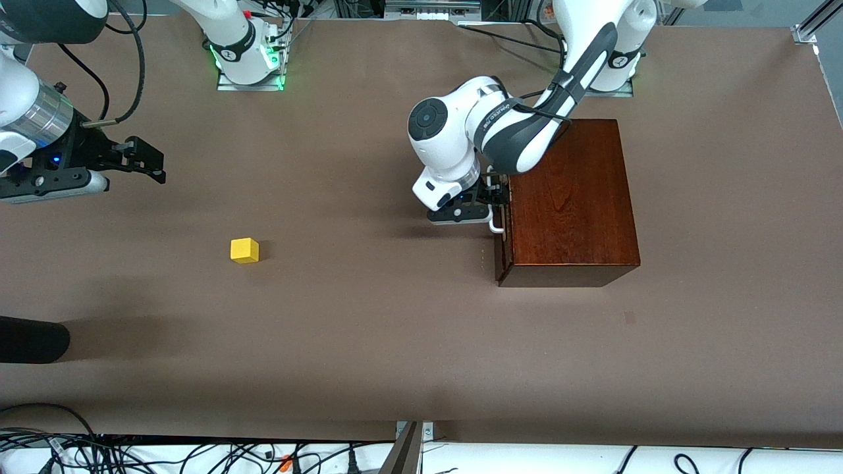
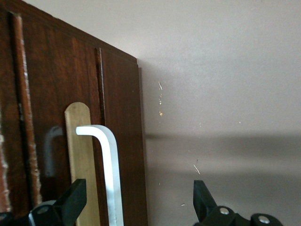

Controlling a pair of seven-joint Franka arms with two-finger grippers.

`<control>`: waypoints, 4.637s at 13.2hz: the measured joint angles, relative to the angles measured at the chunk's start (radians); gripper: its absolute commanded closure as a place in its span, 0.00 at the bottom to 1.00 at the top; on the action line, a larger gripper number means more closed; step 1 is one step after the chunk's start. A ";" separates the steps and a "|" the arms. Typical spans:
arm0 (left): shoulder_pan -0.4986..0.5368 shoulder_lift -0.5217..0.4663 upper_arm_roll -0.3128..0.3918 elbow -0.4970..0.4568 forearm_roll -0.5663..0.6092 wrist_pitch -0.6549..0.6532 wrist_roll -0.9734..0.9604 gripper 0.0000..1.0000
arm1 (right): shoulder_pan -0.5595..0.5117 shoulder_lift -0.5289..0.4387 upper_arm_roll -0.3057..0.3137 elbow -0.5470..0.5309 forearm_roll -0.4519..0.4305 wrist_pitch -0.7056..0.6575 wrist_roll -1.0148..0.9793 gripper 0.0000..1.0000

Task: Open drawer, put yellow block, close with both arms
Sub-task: 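Grasp the drawer handle with the left gripper and pull outward, then keep pulling the drawer open with the left gripper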

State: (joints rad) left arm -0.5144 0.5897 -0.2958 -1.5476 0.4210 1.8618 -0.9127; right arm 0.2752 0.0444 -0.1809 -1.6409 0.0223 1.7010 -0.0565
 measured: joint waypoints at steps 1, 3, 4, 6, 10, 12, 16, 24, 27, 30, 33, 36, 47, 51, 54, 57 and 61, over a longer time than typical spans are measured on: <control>0.000 0.011 0.000 0.000 0.000 0.000 -0.001 0.00 | 0.000 0.000 0.000 0.000 0.000 0.000 0.000 0.00; 0.000 0.032 0.000 0.000 0.000 0.006 -0.003 0.00 | 0.000 0.000 0.000 0.000 0.000 0.000 0.000 0.00; 0.000 0.038 0.000 0.000 0.000 0.016 -0.005 0.00 | 0.000 0.000 0.000 0.000 0.000 0.000 0.000 0.00; 0.000 0.042 0.000 0.000 0.000 0.040 -0.009 0.00 | 0.000 0.000 0.000 0.000 0.000 0.000 0.000 0.00; 0.000 0.042 0.000 0.003 -0.058 0.101 -0.028 0.00 | 0.000 0.000 0.000 0.000 0.000 0.000 0.000 0.00; 0.002 0.042 0.005 0.009 -0.089 0.107 -0.029 0.00 | 0.000 0.000 0.000 0.000 0.000 0.000 0.000 0.00; 0.001 0.033 0.007 0.016 -0.137 0.142 -0.027 0.00 | 0.000 0.000 0.000 0.000 0.000 0.000 0.000 0.00; -0.015 0.033 0.019 0.017 -0.154 0.156 -0.014 0.00 | 0.000 0.000 0.000 0.000 0.000 0.000 0.000 0.00; -0.026 0.034 0.027 0.017 -0.153 0.159 -0.007 0.00 | 0.000 0.000 -0.001 0.000 0.000 0.000 0.000 0.00; -0.034 0.036 0.033 0.019 -0.153 0.159 -0.005 0.00 | 0.000 0.000 -0.001 0.000 0.000 0.000 0.000 0.00; -0.039 0.041 0.037 0.022 -0.151 0.159 -0.006 0.00 | 0.000 0.000 -0.002 0.000 0.000 0.000 0.000 0.00; -0.041 0.042 0.038 0.023 -0.151 0.159 -0.006 0.00 | 0.000 0.000 -0.002 0.000 0.000 0.000 0.000 0.00; -0.060 0.080 0.037 0.095 -0.154 0.152 -0.050 0.00 | 0.000 0.000 -0.002 0.000 0.000 0.000 0.000 0.00; -0.063 0.092 0.037 0.113 -0.154 0.141 -0.055 0.00 | 0.000 0.000 -0.002 0.000 0.000 0.000 0.000 0.00; -0.071 0.100 0.037 0.125 -0.154 0.138 -0.056 0.00 | 0.000 0.000 -0.002 0.000 0.000 0.000 0.001 0.00; -0.082 0.107 0.040 0.137 -0.153 0.135 -0.055 0.00 | 0.000 0.000 -0.002 0.000 0.000 0.000 0.001 0.00; -0.086 0.111 0.041 0.144 -0.153 0.132 -0.055 0.00 | 0.000 0.000 -0.003 0.000 0.000 0.000 0.001 0.00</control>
State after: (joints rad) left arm -0.6002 0.7007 -0.2543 -1.4040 0.2684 1.9937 -0.9677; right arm 0.2751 0.0445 -0.1835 -1.6409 0.0223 1.7010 -0.0559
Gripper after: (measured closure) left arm 0.000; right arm 0.000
